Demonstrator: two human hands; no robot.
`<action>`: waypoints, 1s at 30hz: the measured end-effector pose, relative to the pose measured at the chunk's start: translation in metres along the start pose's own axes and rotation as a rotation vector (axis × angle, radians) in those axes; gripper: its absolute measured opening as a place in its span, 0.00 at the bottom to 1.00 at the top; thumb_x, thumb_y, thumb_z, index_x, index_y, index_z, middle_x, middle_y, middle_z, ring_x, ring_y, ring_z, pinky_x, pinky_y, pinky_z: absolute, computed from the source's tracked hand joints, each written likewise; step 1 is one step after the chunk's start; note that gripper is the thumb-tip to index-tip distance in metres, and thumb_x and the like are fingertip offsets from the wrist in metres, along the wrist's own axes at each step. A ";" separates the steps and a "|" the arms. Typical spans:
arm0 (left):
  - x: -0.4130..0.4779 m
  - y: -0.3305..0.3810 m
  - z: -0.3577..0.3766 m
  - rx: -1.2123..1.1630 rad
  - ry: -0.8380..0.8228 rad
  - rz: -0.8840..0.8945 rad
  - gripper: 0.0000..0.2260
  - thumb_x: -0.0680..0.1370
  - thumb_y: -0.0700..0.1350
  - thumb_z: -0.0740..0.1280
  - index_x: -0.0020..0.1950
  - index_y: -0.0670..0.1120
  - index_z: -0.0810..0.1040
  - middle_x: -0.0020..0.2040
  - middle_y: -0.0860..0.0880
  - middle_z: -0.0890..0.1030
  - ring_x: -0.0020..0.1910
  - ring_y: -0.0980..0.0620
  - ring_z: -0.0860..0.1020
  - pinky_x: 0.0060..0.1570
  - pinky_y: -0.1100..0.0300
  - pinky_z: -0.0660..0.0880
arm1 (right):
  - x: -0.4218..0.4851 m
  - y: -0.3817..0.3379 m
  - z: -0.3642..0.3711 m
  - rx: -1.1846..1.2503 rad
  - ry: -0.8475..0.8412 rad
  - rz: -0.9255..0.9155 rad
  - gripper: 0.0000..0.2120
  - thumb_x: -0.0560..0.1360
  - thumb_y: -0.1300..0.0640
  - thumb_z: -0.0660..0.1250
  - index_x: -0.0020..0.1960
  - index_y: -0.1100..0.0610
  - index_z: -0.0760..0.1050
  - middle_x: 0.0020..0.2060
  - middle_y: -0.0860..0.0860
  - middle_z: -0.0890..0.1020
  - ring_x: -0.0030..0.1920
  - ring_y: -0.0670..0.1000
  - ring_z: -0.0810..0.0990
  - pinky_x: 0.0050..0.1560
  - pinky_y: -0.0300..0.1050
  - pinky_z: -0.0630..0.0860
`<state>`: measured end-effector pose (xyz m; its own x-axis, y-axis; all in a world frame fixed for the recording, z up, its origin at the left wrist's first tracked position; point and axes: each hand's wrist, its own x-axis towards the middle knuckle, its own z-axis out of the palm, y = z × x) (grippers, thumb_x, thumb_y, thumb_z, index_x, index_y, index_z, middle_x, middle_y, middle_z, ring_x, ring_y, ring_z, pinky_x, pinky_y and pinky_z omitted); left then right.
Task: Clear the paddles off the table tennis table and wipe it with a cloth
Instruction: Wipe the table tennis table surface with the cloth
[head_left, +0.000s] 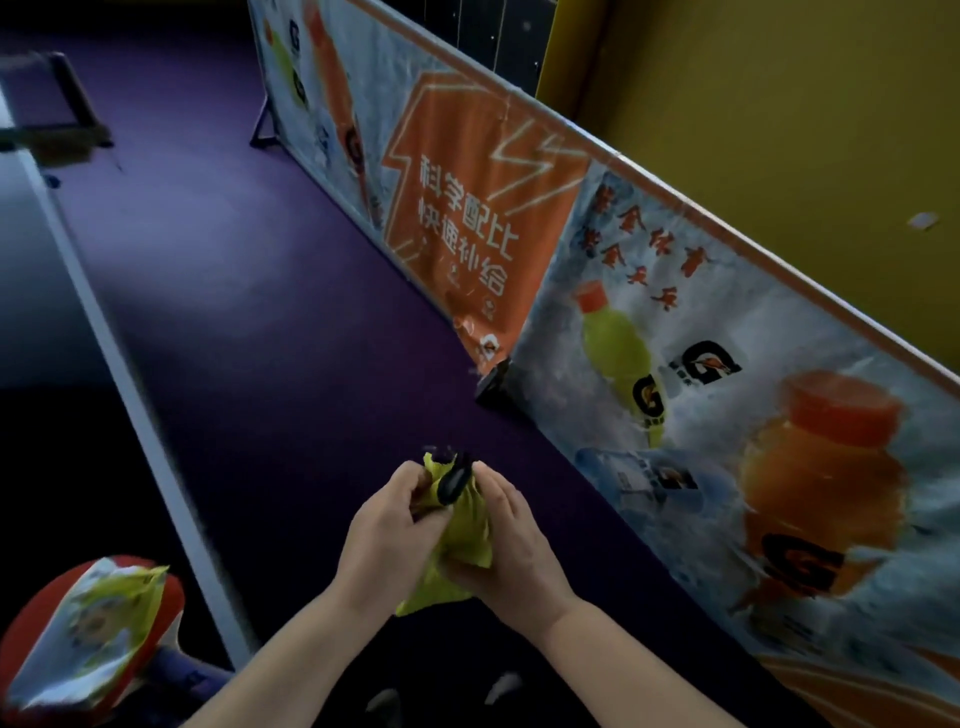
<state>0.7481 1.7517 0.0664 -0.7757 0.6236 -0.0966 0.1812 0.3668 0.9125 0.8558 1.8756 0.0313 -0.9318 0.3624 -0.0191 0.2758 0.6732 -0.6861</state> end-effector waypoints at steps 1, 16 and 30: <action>0.012 0.001 0.003 -0.003 0.014 -0.022 0.08 0.73 0.44 0.70 0.41 0.53 0.72 0.34 0.53 0.76 0.32 0.57 0.73 0.33 0.61 0.72 | 0.015 0.008 -0.005 -0.007 -0.007 -0.008 0.45 0.70 0.45 0.72 0.77 0.42 0.46 0.72 0.33 0.52 0.75 0.37 0.53 0.73 0.37 0.57; 0.174 0.029 0.007 -0.208 0.532 -0.240 0.15 0.76 0.36 0.65 0.51 0.56 0.79 0.48 0.59 0.80 0.50 0.59 0.78 0.50 0.61 0.75 | 0.307 0.045 -0.065 -0.172 -0.492 -0.500 0.30 0.69 0.49 0.75 0.69 0.51 0.72 0.73 0.46 0.67 0.77 0.48 0.52 0.73 0.45 0.49; 0.216 -0.079 -0.143 -0.088 1.003 -0.453 0.05 0.78 0.51 0.65 0.43 0.53 0.74 0.38 0.54 0.76 0.38 0.57 0.75 0.37 0.62 0.72 | 0.469 -0.109 0.083 -0.259 -0.770 -0.787 0.06 0.72 0.60 0.71 0.47 0.53 0.76 0.32 0.41 0.73 0.34 0.41 0.72 0.32 0.31 0.64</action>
<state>0.4799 1.7589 0.0303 -0.9047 -0.4143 -0.0995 -0.2570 0.3443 0.9030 0.3692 1.9187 0.0363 -0.7404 -0.6546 -0.1528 -0.4945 0.6844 -0.5357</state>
